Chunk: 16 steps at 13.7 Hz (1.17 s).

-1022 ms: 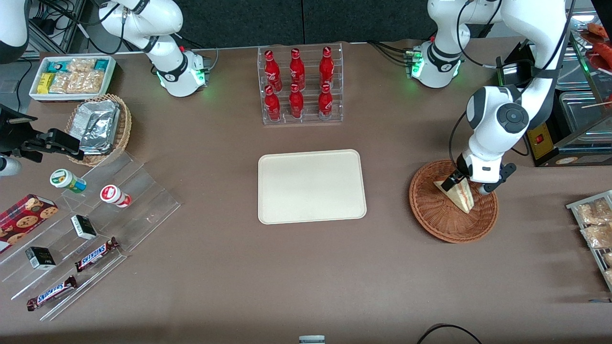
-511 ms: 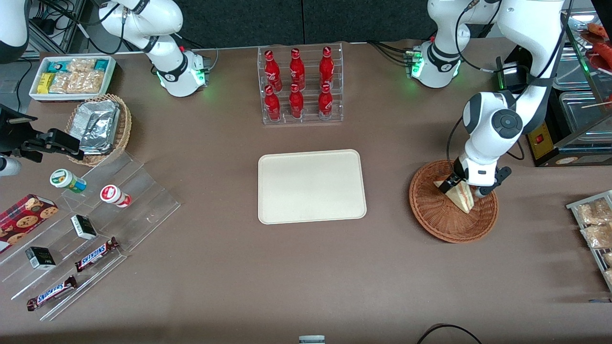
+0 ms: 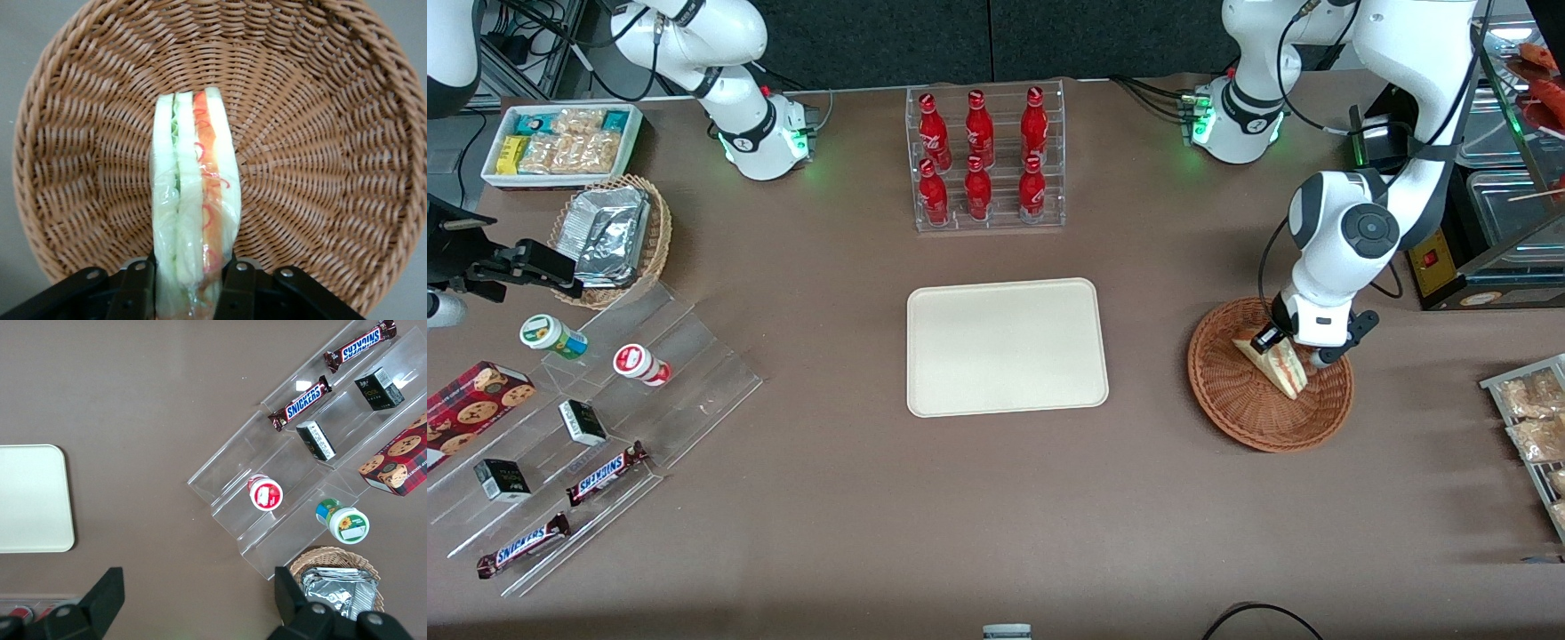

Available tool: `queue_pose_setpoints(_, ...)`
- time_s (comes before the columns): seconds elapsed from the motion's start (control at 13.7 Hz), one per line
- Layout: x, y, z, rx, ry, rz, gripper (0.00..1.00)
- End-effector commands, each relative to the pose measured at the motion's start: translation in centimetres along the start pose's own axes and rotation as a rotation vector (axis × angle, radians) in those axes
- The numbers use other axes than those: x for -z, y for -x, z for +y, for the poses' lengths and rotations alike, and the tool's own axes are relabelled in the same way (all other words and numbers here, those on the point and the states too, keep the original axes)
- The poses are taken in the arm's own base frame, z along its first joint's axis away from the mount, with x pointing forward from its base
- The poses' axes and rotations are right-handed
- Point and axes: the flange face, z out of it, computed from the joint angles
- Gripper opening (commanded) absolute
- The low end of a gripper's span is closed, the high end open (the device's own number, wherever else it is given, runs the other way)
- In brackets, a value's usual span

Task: Place sandwich from basket to tray
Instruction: 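Lower the left gripper and close it on the sandwich's upright edge, then lift the sandwich out of the basket and carry it toward the tray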

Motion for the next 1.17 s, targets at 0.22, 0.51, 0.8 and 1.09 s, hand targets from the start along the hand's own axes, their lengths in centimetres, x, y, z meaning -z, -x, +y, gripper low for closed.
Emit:
queue_pose_setpoints(0.22,8.2,-0.3,-0.2,-0.071,-0.126,-0.039,0.00)
queue_pose_setpoints(0.51,15.5,0.7,4.1,-0.120,-0.193,-0.092,0.00)
queue_pose_setpoints(0.8,20.0,4.7,9.2,-0.171,-0.145,-0.151,0.00)
queue_pose_setpoints(1.09,22.8,12.3,16.3,-0.260,-0.095,-0.135,0.00)
